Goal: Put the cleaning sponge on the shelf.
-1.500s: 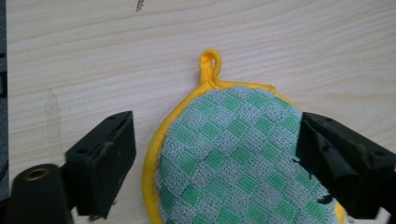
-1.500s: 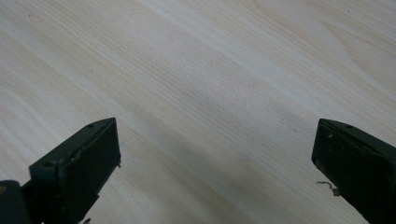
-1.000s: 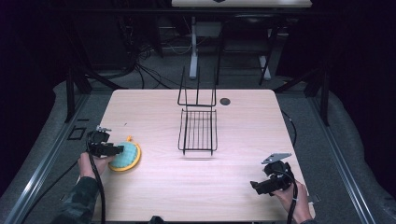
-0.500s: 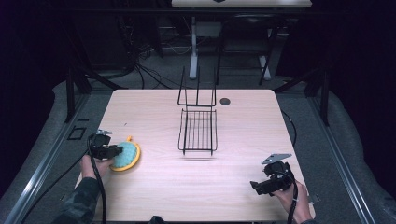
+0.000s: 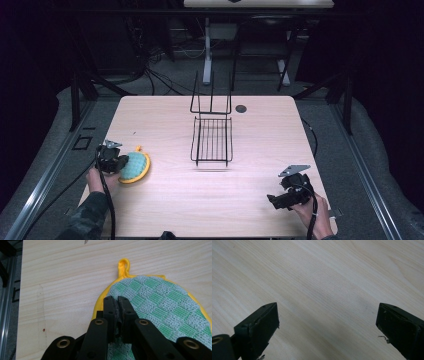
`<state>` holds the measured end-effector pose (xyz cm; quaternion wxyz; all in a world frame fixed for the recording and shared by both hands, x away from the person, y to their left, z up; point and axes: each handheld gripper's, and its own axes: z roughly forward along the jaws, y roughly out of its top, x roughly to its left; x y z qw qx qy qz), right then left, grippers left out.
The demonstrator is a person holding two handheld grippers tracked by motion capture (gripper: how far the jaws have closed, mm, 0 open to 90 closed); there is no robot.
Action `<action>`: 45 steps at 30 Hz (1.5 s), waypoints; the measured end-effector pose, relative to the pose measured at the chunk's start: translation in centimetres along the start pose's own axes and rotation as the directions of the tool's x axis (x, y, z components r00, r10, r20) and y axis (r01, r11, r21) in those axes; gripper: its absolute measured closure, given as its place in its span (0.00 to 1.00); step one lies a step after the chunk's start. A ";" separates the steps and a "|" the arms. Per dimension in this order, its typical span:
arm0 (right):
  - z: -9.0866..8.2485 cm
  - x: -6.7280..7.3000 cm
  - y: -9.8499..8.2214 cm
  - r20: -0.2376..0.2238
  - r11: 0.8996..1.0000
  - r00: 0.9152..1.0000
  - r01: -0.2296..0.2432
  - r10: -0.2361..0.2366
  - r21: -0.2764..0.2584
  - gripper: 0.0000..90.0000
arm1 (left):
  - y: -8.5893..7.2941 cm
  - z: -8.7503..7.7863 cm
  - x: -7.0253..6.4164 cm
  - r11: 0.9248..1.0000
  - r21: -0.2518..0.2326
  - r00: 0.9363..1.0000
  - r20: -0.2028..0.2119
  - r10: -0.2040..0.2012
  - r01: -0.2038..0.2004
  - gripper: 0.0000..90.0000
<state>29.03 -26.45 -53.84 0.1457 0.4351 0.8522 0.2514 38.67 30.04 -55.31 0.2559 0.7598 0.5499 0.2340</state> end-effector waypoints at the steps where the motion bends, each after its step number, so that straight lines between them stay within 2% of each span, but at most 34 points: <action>1: 0.0 0.0 0.0 0.001 1.000 1.000 0.000 0.000 0.001 0.04 | 0.0 -0.1 0.1 1.000 -0.006 1.000 -0.001 0.005 -0.005 0.97; 10: -0.1 -0.1 0.0 -0.005 1.000 1.000 -0.008 0.008 -0.008 0.05 | 0.1 -1.2 0.5 0.999 -0.040 1.000 0.011 0.004 -0.003 0.98; 14: -0.3 0.0 0.1 -0.008 1.000 1.000 -0.006 0.006 -0.022 0.04 | 0.7 -2.6 0.1 0.996 -0.089 0.999 0.035 0.007 -0.003 0.98; 18: -0.3 0.1 0.1 -0.005 1.000 1.000 -0.005 0.005 -0.023 0.04 | 1.1 -3.4 -0.5 0.994 -0.105 0.998 0.044 0.037 -0.032 0.98; 19: -0.2 0.0 0.1 -0.004 1.000 1.000 0.000 0.000 -0.013 0.04 | 1.2 -3.9 -0.8 0.991 -0.126 0.998 0.051 0.043 -0.036 0.98; 23: -0.2 -0.1 0.1 -0.007 1.000 1.000 -0.011 0.011 -0.014 0.03 | 1.5 -4.5 -1.0 0.990 -0.140 0.996 0.076 0.041 -0.030 0.98; 28: -0.4 0.1 0.1 0.013 1.000 1.000 -0.011 0.011 -0.019 0.00 | 1.8 -5.2 -1.1 0.987 -0.156 0.995 0.090 0.043 -0.028 0.98; 29: -0.6 0.0 0.1 0.017 0.999 1.000 -0.016 0.016 -0.039 0.00 | 1.9 -5.4 -1.2 0.987 -0.160 0.995 0.097 0.040 -0.024 0.98; 31: -0.6 -0.1 0.2 0.015 0.999 1.000 -0.021 0.021 -0.038 0.00 | 2.0 -5.6 -1.3 0.986 -0.162 0.993 0.104 0.049 -0.031 0.98; 33: -0.6 0.0 0.1 0.015 0.999 1.000 -0.021 0.022 -0.038 0.00 | 2.0 -5.8 -1.4 0.985 -0.170 0.993 0.111 0.038 -0.019 0.98; 34: -0.7 0.0 0.1 0.023 0.999 1.000 -0.011 0.012 -0.032 0.00 | 2.2 -6.1 -1.4 0.984 -0.177 0.992 0.121 0.034 -0.012 0.98; 35: -1.0 -0.1 0.2 0.024 0.999 1.000 -0.010 0.011 -0.049 0.00 | 2.5 -6.7 -1.5 0.980 -0.200 0.991 0.132 0.026 0.001 0.98; 39: -0.8 -0.1 0.2 0.025 0.999 1.000 -0.013 0.014 -0.039 0.00 | 3.1 -7.6 -1.9 0.973 -0.231 0.990 0.132 0.048 -0.017 0.98; 43: -0.7 0.0 0.2 0.029 0.999 1.000 -0.008 0.009 -0.035 0.00 | 3.3 -7.9 -2.0 0.972 -0.235 0.989 0.134 0.058 -0.025 0.98; 45: -0.8 0.0 0.3 0.029 0.999 1.000 -0.006 0.007 -0.040 0.00 | 3.5 -8.0 -2.2 0.971 -0.238 0.987 0.152 0.053 -0.016 0.98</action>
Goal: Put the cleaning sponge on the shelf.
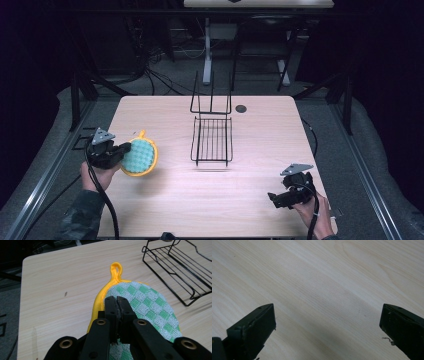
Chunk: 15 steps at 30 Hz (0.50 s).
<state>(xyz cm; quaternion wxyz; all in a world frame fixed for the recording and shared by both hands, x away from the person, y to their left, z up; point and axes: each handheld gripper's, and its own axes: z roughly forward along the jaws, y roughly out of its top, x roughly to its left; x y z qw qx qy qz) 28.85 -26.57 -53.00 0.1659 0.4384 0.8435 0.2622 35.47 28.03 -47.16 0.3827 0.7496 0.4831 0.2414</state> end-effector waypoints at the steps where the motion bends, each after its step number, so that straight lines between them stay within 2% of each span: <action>1: 0.1 0.0 0.0 0.000 1.000 1.000 -0.007 0.007 0.000 0.00 | 0.1 0.0 -0.1 1.000 0.002 1.000 0.006 0.001 -0.001 0.98; 7: 0.3 0.1 -0.1 0.005 1.000 1.000 0.006 -0.006 0.014 0.00 | 0.6 -0.4 -0.6 1.000 -0.021 1.000 0.028 -0.003 0.003 0.98; 8: 0.1 0.0 0.0 0.004 1.000 1.000 -0.002 0.002 -0.002 0.00 | 0.8 -0.6 -0.7 0.999 -0.033 0.999 0.044 -0.027 0.028 0.98; 15: 0.0 0.1 0.0 0.015 1.000 1.000 -0.003 0.003 -0.008 0.00 | 1.6 -0.7 -1.6 0.999 -0.049 0.998 0.061 -0.007 0.010 0.98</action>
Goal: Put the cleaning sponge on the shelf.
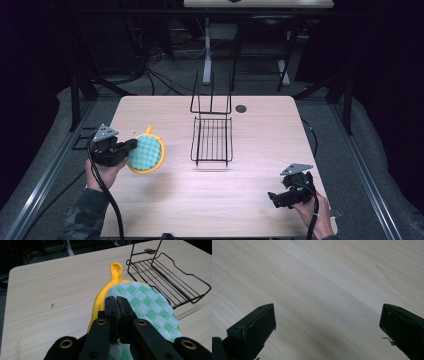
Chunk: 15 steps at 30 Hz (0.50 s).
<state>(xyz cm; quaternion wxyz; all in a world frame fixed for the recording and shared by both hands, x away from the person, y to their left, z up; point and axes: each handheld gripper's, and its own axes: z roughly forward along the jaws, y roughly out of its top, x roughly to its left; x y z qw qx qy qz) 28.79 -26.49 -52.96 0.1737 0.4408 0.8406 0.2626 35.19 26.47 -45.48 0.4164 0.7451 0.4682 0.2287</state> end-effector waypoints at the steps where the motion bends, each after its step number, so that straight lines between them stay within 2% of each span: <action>1: 0.0 0.0 0.0 -0.001 1.000 1.000 0.003 -0.003 0.000 0.00 | 0.1 0.1 -0.1 1.000 -0.009 1.000 0.009 -0.014 0.014 0.98; 6: 0.0 0.1 0.1 0.005 1.000 1.000 0.014 -0.014 0.004 0.00 | 0.5 -0.1 -0.5 1.000 -0.019 1.000 0.016 -0.011 0.012 0.98; 13: 0.2 0.0 0.1 0.009 1.000 1.000 0.007 -0.007 0.006 0.00 | 0.9 0.3 -1.1 1.000 -0.029 0.999 0.039 -0.010 0.011 0.98; 15: 0.1 0.1 0.2 0.013 1.000 1.000 0.006 -0.006 0.002 0.00 | 1.2 0.4 -1.0 0.999 -0.038 0.998 0.056 -0.025 0.027 0.98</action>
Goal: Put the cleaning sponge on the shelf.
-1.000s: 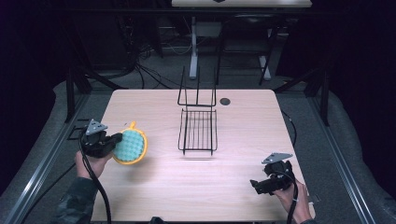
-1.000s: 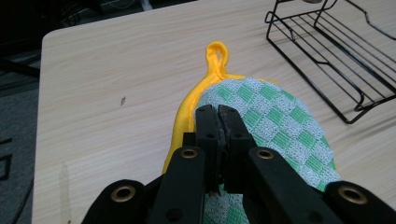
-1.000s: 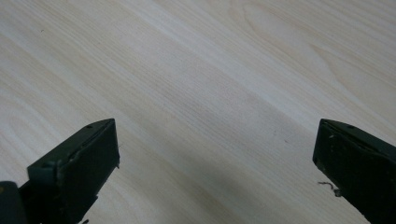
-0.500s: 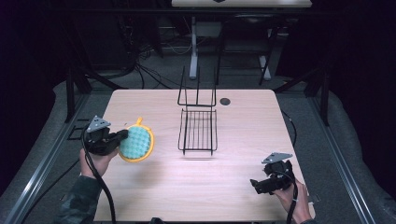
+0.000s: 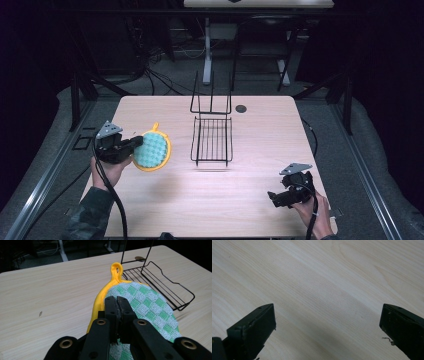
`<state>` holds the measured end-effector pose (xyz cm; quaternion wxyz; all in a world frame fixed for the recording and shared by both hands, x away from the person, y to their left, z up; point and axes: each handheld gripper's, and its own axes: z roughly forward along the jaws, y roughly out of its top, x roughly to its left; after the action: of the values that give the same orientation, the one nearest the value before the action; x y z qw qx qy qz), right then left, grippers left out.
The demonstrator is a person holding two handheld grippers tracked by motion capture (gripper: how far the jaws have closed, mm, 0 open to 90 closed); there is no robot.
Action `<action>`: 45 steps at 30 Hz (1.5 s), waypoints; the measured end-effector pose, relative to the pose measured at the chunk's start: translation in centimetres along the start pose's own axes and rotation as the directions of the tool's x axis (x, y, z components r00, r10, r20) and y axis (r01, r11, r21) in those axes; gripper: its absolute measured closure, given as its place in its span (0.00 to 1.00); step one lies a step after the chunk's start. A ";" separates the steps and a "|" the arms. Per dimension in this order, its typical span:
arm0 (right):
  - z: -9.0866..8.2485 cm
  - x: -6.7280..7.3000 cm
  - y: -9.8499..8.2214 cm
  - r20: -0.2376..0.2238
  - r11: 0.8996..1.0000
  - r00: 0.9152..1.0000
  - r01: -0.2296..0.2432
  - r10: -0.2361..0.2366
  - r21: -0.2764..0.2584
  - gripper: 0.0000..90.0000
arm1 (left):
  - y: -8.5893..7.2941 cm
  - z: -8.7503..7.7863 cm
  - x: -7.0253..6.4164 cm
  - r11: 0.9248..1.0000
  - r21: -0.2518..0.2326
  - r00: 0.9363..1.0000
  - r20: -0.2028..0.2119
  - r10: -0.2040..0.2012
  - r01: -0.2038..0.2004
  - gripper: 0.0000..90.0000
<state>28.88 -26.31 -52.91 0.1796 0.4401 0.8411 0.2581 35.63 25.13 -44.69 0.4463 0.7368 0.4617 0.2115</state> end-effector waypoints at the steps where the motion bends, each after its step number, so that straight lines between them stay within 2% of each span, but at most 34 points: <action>1: -0.1 0.0 0.0 0.002 1.000 1.000 0.005 -0.005 -0.004 0.00 | 0.1 0.0 0.1 1.000 -0.006 1.000 0.009 -0.014 0.014 0.98; 6: 0.0 0.0 0.0 0.006 1.000 1.000 -0.003 0.003 -0.003 0.00 | 0.4 0.8 -0.1 0.999 -0.011 0.999 0.024 -0.032 0.032 0.98; 9: 0.1 0.0 0.0 0.011 1.000 1.000 -0.002 0.002 0.001 0.00 | 0.5 1.3 -0.3 1.000 -0.010 0.999 0.035 -0.024 0.024 0.98; 11: 0.2 0.1 0.0 0.018 1.000 1.000 0.001 0.000 -0.003 0.00 | 0.7 2.6 -0.8 1.000 0.003 0.998 0.053 -0.015 0.015 0.98; 15: 0.0 0.1 0.0 0.023 1.000 1.000 0.007 -0.007 -0.005 0.00 | 1.3 3.6 -1.6 1.000 0.008 0.998 0.069 -0.001 0.000 0.98; 24: 0.0 0.0 -0.2 0.023 1.000 1.000 -0.002 0.002 -0.001 0.00 | 1.9 4.8 -2.8 1.000 0.007 0.996 0.088 0.002 -0.003 0.98; 28: 0.0 0.1 -0.2 0.019 1.000 1.000 0.000 0.001 -0.005 0.00 | 2.0 5.6 -3.6 1.000 0.018 0.995 0.099 0.021 -0.022 0.98; 34: 0.2 0.1 0.1 0.013 1.000 1.000 -0.002 0.002 -0.007 0.00 | 2.1 6.5 -4.1 1.000 0.019 0.993 0.117 0.019 -0.022 0.98; 45: 0.0 0.1 0.1 0.012 1.000 1.000 0.002 -0.002 -0.006 0.00 | 2.4 7.1 -4.7 1.000 0.010 0.994 0.111 0.019 -0.021 0.98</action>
<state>28.88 -26.15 -52.83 0.1861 0.4401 0.8398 0.2578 39.68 17.39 -45.79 0.4651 0.7545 0.4300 0.1720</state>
